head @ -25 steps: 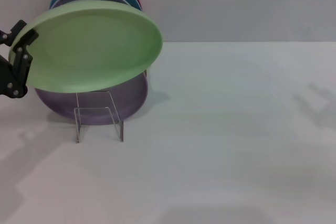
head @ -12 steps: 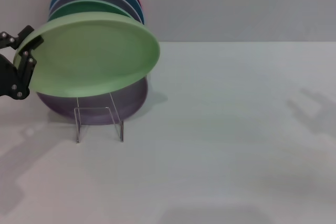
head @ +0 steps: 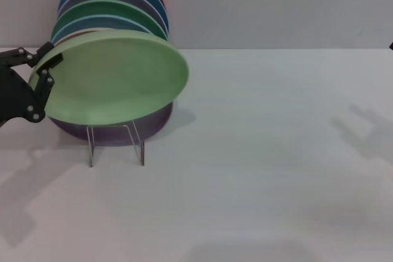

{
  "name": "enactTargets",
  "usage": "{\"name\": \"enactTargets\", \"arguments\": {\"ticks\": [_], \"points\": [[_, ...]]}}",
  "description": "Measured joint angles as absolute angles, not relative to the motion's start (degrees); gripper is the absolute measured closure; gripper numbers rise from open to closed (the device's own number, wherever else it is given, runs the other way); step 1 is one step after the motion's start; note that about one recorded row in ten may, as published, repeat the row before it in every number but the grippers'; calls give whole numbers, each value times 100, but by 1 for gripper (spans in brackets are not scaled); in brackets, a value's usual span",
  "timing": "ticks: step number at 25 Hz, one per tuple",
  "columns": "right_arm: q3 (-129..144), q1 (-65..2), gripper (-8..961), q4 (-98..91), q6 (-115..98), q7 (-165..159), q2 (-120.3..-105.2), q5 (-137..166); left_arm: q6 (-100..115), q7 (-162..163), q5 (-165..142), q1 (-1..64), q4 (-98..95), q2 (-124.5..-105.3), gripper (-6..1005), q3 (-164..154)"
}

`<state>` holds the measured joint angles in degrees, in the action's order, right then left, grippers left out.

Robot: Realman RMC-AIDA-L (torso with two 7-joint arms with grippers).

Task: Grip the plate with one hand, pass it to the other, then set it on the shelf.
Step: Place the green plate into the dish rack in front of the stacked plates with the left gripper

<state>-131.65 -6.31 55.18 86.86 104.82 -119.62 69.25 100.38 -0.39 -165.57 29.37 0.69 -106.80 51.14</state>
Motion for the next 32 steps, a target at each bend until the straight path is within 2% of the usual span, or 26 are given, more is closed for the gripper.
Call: {"name": "enactTargets", "arguments": {"ticks": [15,18,24,28,32], "points": [[-13168,-651,350,5554,8772,10485,-11953,6925,9645,-114,-16541,2872,61,-10951,913,5160],[-13169,-651,350,5579,8773,10485,-11951,6925,9628,-211,-16537,2840,61,-10975,716,5165],[-13187,-646,350,5572,8773,10564,-11946,6926,9921,-409,-16497,2485,220,-11024,547,5496],[-13213,-636,350,5516,8746,10710,-11956,6926,10301,-414,-16496,2075,491,-11117,548,6114],[-13197,-695,350,5513,8720,10719,-11948,6926,10349,-431,-16518,2002,577,-11142,549,6216]]}}
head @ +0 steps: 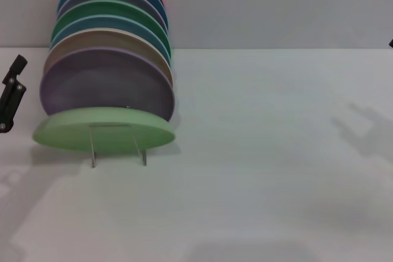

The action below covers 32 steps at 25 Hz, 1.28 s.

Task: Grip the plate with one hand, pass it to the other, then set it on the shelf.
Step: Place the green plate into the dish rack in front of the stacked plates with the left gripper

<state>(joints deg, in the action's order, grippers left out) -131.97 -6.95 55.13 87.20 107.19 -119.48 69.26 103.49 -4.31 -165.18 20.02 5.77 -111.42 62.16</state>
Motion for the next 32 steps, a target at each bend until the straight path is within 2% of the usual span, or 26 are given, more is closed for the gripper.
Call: {"name": "enactTargets", "arguments": {"ticks": [5,6,8,10,14,21,28,32], "points": [[-13217,-739,350,5510,8708,10722,-11936,6926,10701,-471,-16536,1832,551,-11142,551,6097],[-13221,-739,350,5510,8708,10723,-11936,6926,10869,-511,-16542,1545,505,-11081,551,5615],[-13228,-738,351,5510,8705,10744,-11936,6926,10886,-666,-16545,1363,442,-11098,551,5321],[-13228,-740,351,5510,8702,10775,-11936,6926,10910,-933,-16547,1104,393,-11198,552,5035],[-13229,-794,351,5494,8670,10790,-11927,6926,10854,-1023,-16549,992,185,-11427,553,4867],[-13225,-874,351,5455,8654,10792,-11918,6926,10331,-808,-16553,1400,-151,-11763,558,4356],[-13221,-850,351,5448,8654,10798,-11920,6943,9585,-665,-16532,1925,-129,-11782,554,4281],[-13222,-833,351,5425,8655,10800,-11924,6954,9533,-601,-16523,2308,-150,-11715,552,4304]]}}
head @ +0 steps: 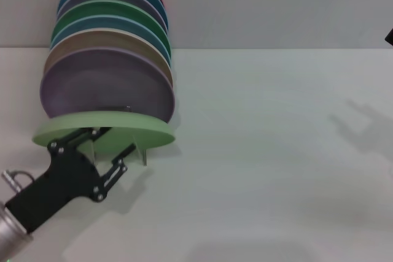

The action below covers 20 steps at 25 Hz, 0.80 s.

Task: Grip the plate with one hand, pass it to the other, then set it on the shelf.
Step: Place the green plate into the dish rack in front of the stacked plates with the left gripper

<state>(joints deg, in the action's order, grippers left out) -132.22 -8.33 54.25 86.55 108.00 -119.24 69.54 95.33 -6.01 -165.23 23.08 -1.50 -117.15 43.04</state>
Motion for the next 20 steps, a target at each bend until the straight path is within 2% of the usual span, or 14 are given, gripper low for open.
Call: {"name": "enactTargets", "arguments": {"ticks": [9,16,20], "points": [[-13227,-765,351,5369,8671,10799,-11937,6986,9484,-347,-16514,2989,-38,-11453,548,4362],[-13227,-692,351,5360,8665,10798,-11944,6988,9298,-253,-16509,3147,-53,-11458,544,4424],[-13226,-692,351,5360,8653,10798,-11942,6988,9474,-321,-16498,2951,-19,-11477,542,4513]]}}
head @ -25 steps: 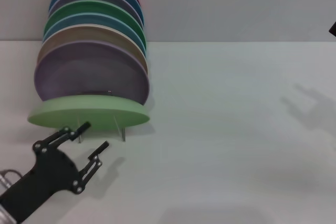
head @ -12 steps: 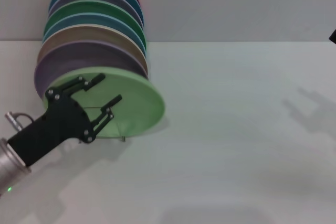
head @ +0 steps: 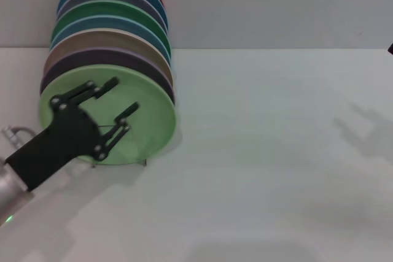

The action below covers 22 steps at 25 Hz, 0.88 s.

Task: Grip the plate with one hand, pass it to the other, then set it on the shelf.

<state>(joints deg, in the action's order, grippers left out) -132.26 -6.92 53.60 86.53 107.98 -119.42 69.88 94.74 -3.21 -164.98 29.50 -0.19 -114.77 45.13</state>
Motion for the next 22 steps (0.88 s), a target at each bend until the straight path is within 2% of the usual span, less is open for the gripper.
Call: {"name": "enactTargets", "arguments": {"ticks": [6,11,16,22], "points": [[-13419,-686,351,5113,8643,11352,-11955,6937,10208,-429,-16498,2074,45,-11543,539,5553],[-13774,-744,351,4191,8582,12291,-11974,6167,9905,402,-16456,1296,435,-11793,537,8034],[-13799,-764,351,3190,8526,13367,-11987,4882,9522,1040,-16452,1141,399,-11848,534,9175],[-13807,-879,290,2751,8472,13694,-11990,4553,9235,1068,-16454,1199,426,-11890,300,9472]]}}
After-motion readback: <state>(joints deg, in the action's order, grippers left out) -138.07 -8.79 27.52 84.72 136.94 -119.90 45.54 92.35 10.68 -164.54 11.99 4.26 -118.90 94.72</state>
